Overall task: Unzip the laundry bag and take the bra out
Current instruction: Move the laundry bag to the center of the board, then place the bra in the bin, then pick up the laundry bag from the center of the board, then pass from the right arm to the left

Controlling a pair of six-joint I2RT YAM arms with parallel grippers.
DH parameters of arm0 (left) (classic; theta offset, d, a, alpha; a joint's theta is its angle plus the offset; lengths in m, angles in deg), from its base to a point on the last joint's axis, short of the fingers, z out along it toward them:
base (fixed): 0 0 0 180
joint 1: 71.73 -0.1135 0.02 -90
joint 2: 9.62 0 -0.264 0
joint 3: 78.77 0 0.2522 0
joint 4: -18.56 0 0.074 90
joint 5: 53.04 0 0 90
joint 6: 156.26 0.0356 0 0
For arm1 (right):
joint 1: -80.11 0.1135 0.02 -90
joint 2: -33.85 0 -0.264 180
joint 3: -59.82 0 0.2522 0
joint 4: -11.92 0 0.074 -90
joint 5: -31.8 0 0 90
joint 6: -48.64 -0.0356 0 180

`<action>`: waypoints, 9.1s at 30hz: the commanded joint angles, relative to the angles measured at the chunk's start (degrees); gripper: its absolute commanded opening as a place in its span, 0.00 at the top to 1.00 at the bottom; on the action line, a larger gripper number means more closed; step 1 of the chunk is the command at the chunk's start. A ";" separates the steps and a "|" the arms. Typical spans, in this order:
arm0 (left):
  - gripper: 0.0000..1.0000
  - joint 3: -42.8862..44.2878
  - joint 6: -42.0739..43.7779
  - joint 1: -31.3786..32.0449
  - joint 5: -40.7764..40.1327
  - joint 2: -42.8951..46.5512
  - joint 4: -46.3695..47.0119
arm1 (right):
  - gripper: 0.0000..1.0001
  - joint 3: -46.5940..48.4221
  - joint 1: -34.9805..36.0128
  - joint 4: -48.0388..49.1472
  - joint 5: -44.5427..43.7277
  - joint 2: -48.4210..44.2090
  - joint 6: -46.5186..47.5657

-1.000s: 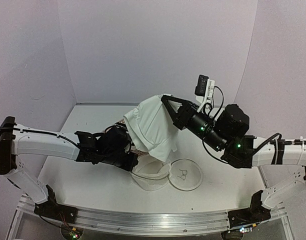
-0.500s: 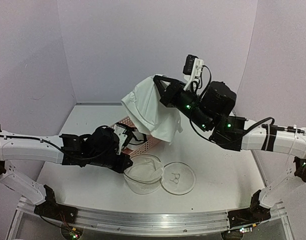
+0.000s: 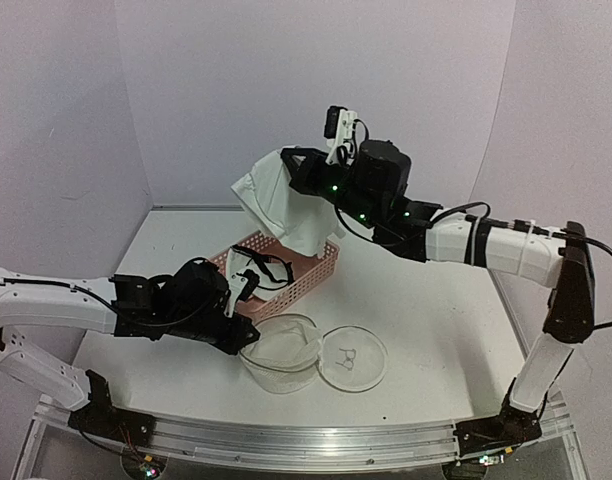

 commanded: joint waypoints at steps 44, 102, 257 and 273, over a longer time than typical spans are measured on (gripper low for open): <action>1.00 -2.74 -0.90 0.30 0.80 6.17 1.17 | 1.00 13.83 -7.77 -9.76 20.04 18.21 -0.50; 1.00 0.68 -0.22 0.34 -3.06 -0.63 1.09 | 0.41 -51.41 -7.67 -12.62 12.53 -24.55 -7.52; 0.48 5.25 39.01 1.66 29.40 1.51 26.55 | 1.00 3.56 11.40 -78.00 18.41 -16.85 44.84; 0.53 8.11 37.49 1.62 31.00 -3.52 29.48 | 1.00 -1.24 11.34 -71.95 22.34 -22.19 46.03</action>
